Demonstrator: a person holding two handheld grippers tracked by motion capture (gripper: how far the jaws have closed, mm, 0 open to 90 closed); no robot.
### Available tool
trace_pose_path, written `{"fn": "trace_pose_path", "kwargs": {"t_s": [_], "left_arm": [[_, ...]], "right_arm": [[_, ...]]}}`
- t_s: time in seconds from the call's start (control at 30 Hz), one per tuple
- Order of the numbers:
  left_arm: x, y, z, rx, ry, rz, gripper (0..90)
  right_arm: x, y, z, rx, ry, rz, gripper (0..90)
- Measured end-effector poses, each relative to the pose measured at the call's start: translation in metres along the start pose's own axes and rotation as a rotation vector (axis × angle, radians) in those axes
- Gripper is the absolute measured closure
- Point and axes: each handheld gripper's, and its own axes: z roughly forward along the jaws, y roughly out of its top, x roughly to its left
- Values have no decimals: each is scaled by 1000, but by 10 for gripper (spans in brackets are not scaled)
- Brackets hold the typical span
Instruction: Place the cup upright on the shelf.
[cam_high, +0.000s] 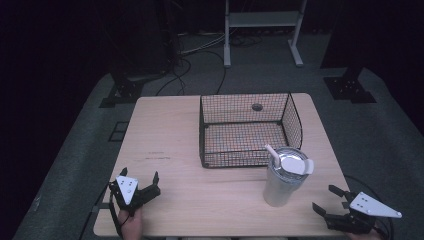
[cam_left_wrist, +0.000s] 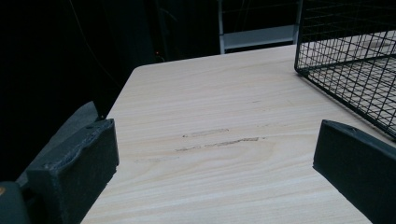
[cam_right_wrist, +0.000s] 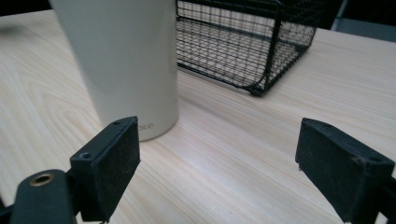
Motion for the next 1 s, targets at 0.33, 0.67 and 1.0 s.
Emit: {"fn": "trace_pose_path", "kwargs": {"t_s": [0.33,0.67,1.0], "left_arm": [[-4,0,-2,11,-24,32,0],[-2,-1,-7,0,-14,25,0],[1,-1,-8,1,-9,25,0]], "right_arm": [[12,11,2,-10,77,-22,99],[23,25,9,-29,172,-31,32],[31,36,27,-22,215,-22,23]]}}
